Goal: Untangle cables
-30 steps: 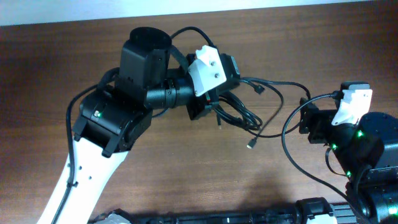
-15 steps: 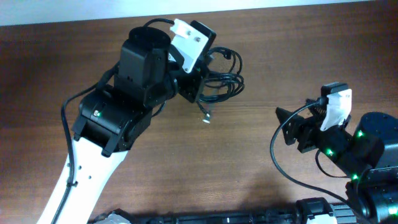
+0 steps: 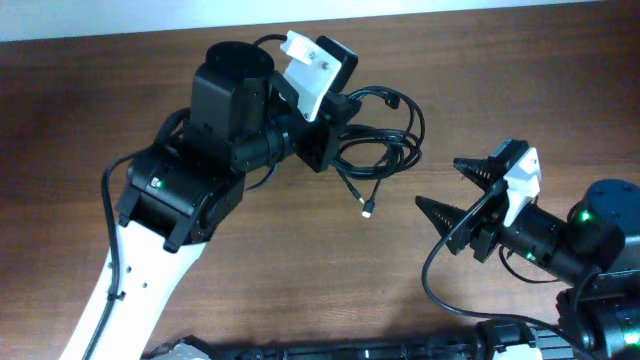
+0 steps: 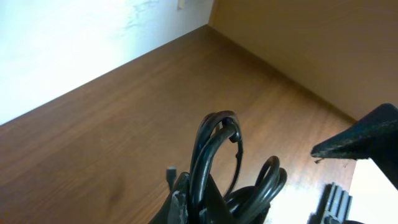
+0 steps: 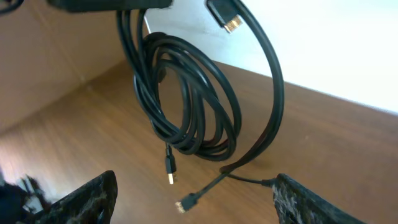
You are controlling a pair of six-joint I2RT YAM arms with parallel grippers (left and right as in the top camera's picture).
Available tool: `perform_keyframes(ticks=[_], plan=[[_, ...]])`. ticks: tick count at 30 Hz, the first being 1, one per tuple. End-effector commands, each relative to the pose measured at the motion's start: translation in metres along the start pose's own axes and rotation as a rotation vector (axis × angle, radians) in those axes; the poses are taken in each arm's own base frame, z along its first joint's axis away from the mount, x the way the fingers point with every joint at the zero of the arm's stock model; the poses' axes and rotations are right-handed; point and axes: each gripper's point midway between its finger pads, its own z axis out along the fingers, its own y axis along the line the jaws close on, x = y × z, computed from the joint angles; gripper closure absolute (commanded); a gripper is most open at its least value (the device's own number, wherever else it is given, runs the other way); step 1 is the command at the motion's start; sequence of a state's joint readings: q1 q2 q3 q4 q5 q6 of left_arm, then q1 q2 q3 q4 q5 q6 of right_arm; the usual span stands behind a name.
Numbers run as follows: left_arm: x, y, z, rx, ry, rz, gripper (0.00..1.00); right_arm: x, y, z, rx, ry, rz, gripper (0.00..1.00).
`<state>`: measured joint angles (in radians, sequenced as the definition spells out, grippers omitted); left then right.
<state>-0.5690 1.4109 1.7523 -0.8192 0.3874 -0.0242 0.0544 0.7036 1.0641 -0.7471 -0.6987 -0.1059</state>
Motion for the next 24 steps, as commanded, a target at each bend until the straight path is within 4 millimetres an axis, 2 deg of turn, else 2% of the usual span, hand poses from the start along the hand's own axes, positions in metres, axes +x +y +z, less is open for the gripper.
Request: perform_keyframes(ticks=[1,4,9,15,24], plan=[[-0.011,-0.018,-0.012,0.074,-0.043,0.016,1.00,-0.007,0.006,-0.002,-0.025,-0.018,-0.186,0.21],[-0.010,-0.028,-0.013,0.135,-0.042,0.040,1.00,-0.007,0.006,-0.002,-0.024,-0.021,-0.262,0.22],[-0.010,-0.033,-0.014,0.165,-0.041,0.043,1.00,-0.010,0.003,-0.002,-0.008,-0.030,-0.281,0.22],[-0.010,-0.043,-0.016,0.221,-0.039,0.044,1.00,-0.009,-0.031,-0.005,0.190,0.001,-0.216,0.23],[-0.009,-0.051,-0.018,0.273,-0.039,0.045,1.00,-0.016,-0.033,-0.005,0.204,-0.024,-0.216,0.23]])
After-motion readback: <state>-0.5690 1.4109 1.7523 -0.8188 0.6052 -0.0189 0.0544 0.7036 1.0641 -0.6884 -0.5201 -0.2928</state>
